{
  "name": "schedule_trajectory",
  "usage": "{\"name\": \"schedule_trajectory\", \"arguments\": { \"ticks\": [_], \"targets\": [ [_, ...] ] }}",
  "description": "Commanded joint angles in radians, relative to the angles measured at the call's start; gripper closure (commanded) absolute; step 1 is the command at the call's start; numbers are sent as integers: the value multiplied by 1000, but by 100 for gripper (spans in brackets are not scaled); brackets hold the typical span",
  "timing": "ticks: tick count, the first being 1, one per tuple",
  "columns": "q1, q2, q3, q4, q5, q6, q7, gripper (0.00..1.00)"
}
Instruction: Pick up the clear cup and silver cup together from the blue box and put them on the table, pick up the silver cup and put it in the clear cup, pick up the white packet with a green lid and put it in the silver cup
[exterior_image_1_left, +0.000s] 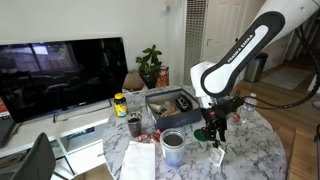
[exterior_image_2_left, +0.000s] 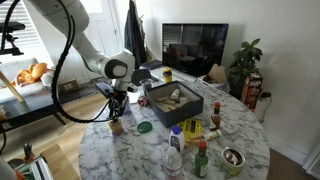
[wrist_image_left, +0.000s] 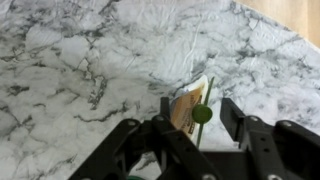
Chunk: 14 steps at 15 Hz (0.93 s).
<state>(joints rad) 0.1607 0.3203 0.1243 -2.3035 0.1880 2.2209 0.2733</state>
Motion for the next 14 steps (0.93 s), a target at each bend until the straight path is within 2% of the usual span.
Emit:
{"name": "schedule_trajectory", "arguments": {
  "ticks": [1,4,6,10,14],
  "targets": [
    [-7,3,4,-14,30,20,-25,74],
    [-9,-3,5,-10,34,7,-29,98],
    [-5,-27,0,-8,15,-15,-20,95],
    [6,-136,4,6,-15,-84,-4,95],
    [17,-259,22,91,-24,-262,8,95]
  ]
}}
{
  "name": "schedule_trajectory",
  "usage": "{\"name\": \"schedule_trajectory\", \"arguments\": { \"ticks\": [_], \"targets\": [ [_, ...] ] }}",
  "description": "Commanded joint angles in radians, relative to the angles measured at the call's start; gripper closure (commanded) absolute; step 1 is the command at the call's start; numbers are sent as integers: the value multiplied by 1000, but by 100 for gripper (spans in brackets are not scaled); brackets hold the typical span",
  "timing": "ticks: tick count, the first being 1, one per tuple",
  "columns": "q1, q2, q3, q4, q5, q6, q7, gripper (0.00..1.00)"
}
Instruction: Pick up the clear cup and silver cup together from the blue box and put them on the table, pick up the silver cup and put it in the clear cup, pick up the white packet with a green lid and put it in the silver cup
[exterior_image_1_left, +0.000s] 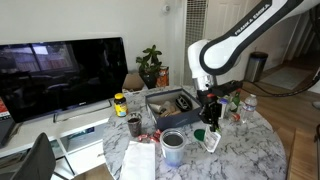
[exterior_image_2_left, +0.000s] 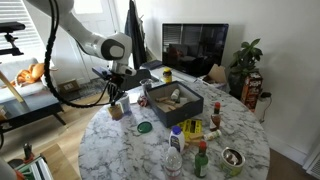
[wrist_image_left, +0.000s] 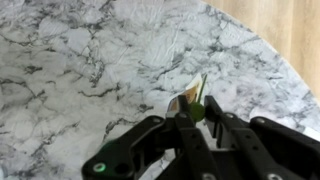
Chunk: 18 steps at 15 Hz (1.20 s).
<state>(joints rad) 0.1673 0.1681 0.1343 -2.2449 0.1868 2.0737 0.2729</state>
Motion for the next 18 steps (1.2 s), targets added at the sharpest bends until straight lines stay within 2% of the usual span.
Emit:
{"name": "schedule_trajectory", "arguments": {
  "ticks": [1,4,10,18],
  "targets": [
    [13,-131,18,65,-26,-159,4,95],
    [25,-151,44,182,-35,-234,-14,95],
    [59,19,81,346,-28,-164,-13,95],
    [91,235,61,486,-62,-125,-9,95]
  ]
}}
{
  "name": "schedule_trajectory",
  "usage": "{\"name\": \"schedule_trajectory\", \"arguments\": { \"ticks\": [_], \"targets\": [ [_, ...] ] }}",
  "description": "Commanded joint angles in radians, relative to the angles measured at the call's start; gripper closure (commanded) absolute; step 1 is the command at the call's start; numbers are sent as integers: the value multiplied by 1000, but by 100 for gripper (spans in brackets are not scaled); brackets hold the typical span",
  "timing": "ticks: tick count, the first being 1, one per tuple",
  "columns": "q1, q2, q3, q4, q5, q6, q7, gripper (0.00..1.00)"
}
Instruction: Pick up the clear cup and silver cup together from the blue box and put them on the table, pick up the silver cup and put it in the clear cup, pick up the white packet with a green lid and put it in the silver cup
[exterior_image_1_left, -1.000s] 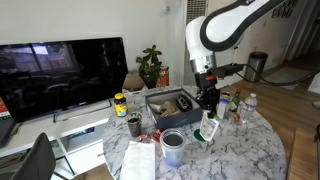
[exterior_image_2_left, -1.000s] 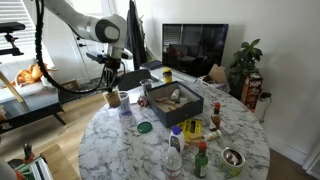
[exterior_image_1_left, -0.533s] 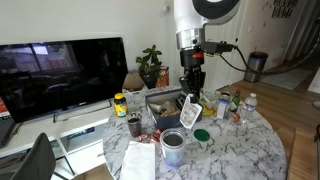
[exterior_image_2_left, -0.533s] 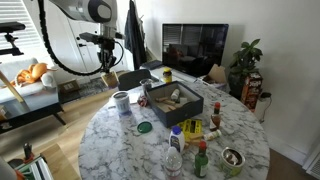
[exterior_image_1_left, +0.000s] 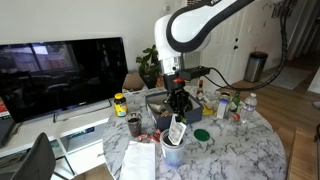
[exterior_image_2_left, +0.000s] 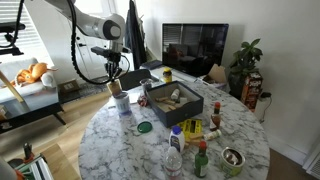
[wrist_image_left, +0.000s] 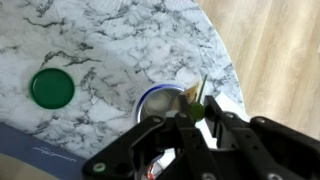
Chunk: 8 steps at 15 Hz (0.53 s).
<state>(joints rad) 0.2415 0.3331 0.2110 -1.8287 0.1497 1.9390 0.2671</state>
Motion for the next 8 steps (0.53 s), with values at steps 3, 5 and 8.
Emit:
{"name": "schedule_trajectory", "arguments": {
  "ticks": [3,5,8],
  "targets": [
    [20,109,-25,109,-46,-4,-3,95],
    [24,130,-31,131,-56,-11,2,95],
    [29,143,-32,141,-69,-16,0,53]
  ]
}}
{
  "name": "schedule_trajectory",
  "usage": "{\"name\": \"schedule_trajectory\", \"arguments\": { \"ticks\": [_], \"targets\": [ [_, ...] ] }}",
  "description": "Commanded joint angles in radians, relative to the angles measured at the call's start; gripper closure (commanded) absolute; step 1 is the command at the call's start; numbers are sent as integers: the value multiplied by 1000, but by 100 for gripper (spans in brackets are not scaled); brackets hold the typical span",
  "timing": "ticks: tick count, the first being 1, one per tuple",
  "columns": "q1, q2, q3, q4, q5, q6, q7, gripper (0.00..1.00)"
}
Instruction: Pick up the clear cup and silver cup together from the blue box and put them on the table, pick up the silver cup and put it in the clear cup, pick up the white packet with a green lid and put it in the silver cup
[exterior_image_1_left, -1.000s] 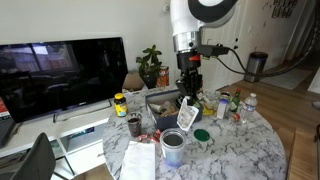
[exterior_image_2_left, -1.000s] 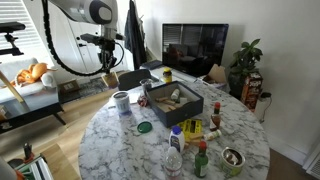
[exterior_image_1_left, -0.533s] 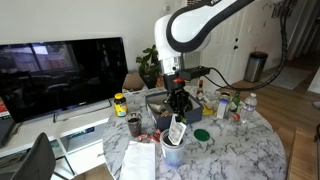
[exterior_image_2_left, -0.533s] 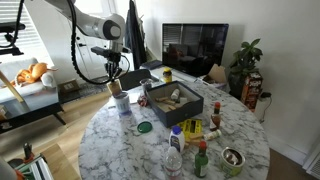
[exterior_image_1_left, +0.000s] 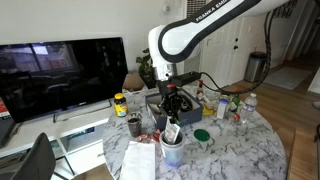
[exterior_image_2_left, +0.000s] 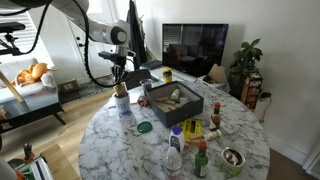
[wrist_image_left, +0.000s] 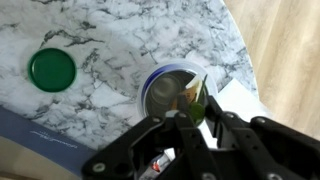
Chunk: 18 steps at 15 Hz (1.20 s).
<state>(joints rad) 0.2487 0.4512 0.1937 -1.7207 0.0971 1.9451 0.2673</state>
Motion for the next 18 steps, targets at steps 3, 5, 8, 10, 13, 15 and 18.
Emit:
{"name": "schedule_trajectory", "arguments": {
  "ticks": [3,5,8,10,13,15,18],
  "targets": [
    [21,1,-12,24,-7,-13,0,32],
    [23,-26,-14,15,-5,-3,18,16],
    [18,-90,-17,-18,18,28,73,0],
    [16,-141,-18,-38,26,52,113,0],
    [12,-220,-18,-67,21,82,137,0],
    [12,-166,-14,6,11,41,119,0],
    [9,-199,-13,-17,11,44,124,0]
  ]
}}
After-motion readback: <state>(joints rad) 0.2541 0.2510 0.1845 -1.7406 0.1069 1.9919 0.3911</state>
